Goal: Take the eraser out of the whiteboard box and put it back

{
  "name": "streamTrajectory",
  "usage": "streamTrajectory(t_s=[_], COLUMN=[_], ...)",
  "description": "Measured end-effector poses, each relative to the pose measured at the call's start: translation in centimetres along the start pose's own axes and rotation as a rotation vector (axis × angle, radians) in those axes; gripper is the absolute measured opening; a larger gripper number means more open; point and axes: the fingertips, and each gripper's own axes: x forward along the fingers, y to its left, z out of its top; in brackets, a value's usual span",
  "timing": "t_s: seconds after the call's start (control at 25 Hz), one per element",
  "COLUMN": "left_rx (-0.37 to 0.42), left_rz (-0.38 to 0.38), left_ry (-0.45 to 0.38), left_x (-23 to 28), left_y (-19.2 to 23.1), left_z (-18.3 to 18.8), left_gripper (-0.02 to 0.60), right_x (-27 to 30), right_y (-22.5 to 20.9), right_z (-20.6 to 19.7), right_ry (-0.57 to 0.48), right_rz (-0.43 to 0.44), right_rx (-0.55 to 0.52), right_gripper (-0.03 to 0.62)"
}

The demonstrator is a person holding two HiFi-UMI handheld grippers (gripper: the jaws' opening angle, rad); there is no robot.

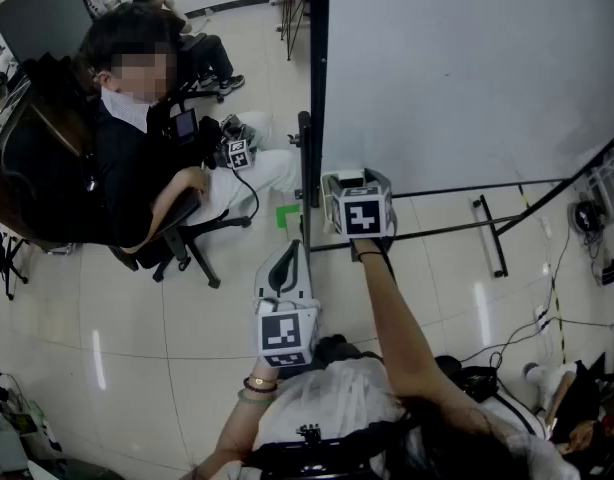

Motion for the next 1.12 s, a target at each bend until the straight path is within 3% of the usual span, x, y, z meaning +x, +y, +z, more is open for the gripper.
streamTrajectory(t_s=[0.08, 0.24, 0.6, 0.76, 0.92, 1.12], left_rx=[-0.006, -0.011, -0.046, -0.055, -0.04, 0.034], left_rz=[0.008, 0.015, -0.01, -0.012, -0.031, -0.07], left_ry=[0.0, -0.002, -0.035, -0.061, -0.055, -0.046], left_x=[0.0, -0.1, 0.0, 0.4, 0.9, 1.0], left_y=[0.4, 0.8, 0.6, 0.2, -0.4, -1.6], left_z=[0.1, 0.2, 0.5, 0.8, 1.1, 1.5], left_gripper=[0.003, 0.003, 0.003, 0.003, 0.003, 0.002], right_x=[-1.6, -4.8, -16.3, -19.8, -21.6, -21.4], right_y=[0.9, 2.4, 2.0, 2.8, 3.8, 4.2], right_z=[1.2, 3.5, 9.0, 7.7, 5.9, 5.2], right_ry=[0.021, 0.014, -0.331, -0.381, -0.361, -0.348], right_rz=[0.0, 0.004, 0.032, 0.086, 0.107, 0.118], right_rx=[-0.001, 0.004, -0.035, -0.061, -0.066, -0.067], right_gripper=[0.27, 0.268, 0.268, 0.268, 0.268, 0.268])
